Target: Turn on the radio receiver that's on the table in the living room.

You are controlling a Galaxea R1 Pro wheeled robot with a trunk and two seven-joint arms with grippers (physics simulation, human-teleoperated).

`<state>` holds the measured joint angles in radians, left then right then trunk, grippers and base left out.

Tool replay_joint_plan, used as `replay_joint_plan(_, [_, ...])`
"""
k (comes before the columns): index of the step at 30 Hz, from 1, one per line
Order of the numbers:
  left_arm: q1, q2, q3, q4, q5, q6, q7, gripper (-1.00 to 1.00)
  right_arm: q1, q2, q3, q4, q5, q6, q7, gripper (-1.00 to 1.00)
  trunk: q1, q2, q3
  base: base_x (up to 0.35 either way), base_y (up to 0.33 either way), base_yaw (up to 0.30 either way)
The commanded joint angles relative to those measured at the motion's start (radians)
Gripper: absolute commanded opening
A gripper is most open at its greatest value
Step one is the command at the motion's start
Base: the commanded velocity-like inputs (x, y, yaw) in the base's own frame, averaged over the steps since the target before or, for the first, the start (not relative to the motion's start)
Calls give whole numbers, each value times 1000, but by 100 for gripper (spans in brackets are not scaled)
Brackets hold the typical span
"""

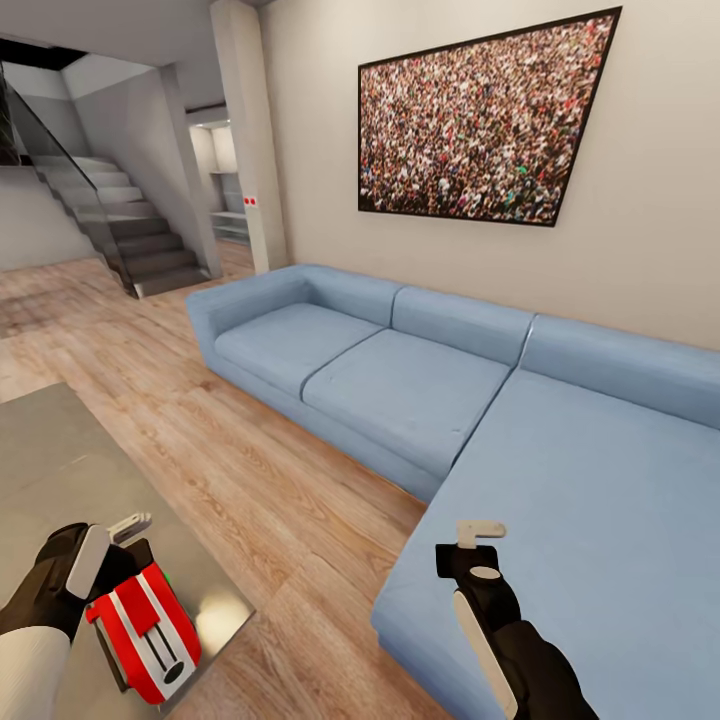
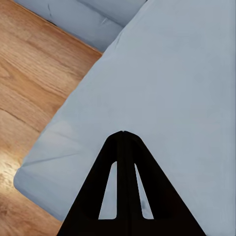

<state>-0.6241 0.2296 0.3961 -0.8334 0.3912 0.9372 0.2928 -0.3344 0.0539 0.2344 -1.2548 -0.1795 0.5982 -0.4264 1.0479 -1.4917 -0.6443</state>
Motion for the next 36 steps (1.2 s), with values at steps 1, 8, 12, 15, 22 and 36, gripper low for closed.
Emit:
replay_joint_plan(1, [0, 0, 0, 0, -1, 0, 2, -100, 0, 0, 0, 0, 0, 0, 0, -100, 4, -7, -3, 0, 0, 0])
replay_joint_plan(8, [0, -1, 1, -1, 0, 0, 2, -100, 0, 0, 0, 0, 0, 0, 0, -100, 4, -7, -3, 0, 0, 0])
replay_joint_plan(12, [0, -1, 1, -2, 0, 0, 2, -100, 0, 0, 0, 0, 0, 0, 0, -100, 4, -7, -3, 0, 0, 0])
replay_joint_plan(15, [0, -1, 1, -2, 0, 0, 2, -100, 0, 0, 0, 0, 0, 0, 0, -100, 4, -7, -3, 0, 0, 0])
replay_joint_plan(22, [0, -1, 1, -1, 0, 0, 2, -100, 0, 0, 0, 0, 0, 0, 0, -100, 15, -28, -13, 0, 0, 0])
replay_joint_plan(36, [0, -2, 0, -2, 0, 0, 2, -100, 0, 0, 0, 0, 1, 0, 0, -100, 35, -63, -28, 0, 0, 0])
